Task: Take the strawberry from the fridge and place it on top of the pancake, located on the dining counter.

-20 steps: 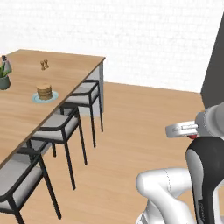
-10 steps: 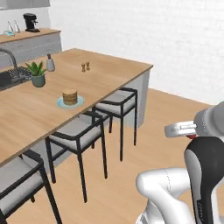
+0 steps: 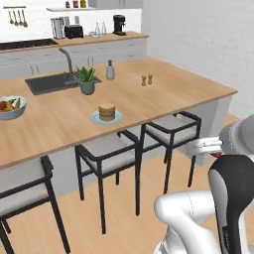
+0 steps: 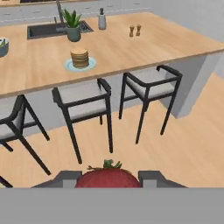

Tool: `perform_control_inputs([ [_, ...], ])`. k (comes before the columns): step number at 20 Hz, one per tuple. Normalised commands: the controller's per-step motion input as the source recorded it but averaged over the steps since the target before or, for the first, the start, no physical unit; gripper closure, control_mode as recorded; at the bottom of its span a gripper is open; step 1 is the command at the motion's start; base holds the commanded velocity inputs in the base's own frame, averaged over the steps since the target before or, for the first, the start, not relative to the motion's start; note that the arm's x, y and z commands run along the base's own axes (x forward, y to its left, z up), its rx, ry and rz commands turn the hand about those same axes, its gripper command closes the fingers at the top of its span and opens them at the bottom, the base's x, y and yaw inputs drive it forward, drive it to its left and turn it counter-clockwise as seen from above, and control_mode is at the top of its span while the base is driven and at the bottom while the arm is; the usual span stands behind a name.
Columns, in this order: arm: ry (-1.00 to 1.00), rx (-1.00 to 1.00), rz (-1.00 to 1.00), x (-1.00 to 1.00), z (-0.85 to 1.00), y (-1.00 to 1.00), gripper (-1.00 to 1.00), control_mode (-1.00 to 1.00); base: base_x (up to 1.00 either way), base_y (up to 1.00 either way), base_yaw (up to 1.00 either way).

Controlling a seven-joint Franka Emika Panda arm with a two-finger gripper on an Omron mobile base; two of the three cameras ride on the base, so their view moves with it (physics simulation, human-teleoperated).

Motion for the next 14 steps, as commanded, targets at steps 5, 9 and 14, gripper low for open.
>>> perform_control_inputs([
  [5, 0.0, 0.0, 0.0, 0.0, 0.0, 0.0, 1.0, 1.0, 0.54, -0.7, 0.64],
  [9, 0.0, 0.0, 0.0, 0.0, 0.0, 0.0, 1.0, 1.0, 0.68, -0.16, 0.48],
  [14, 0.0, 0.0, 0.0, 0.0, 0.0, 0.0, 1.0, 1.0, 0.75, 0.0, 0.22],
])
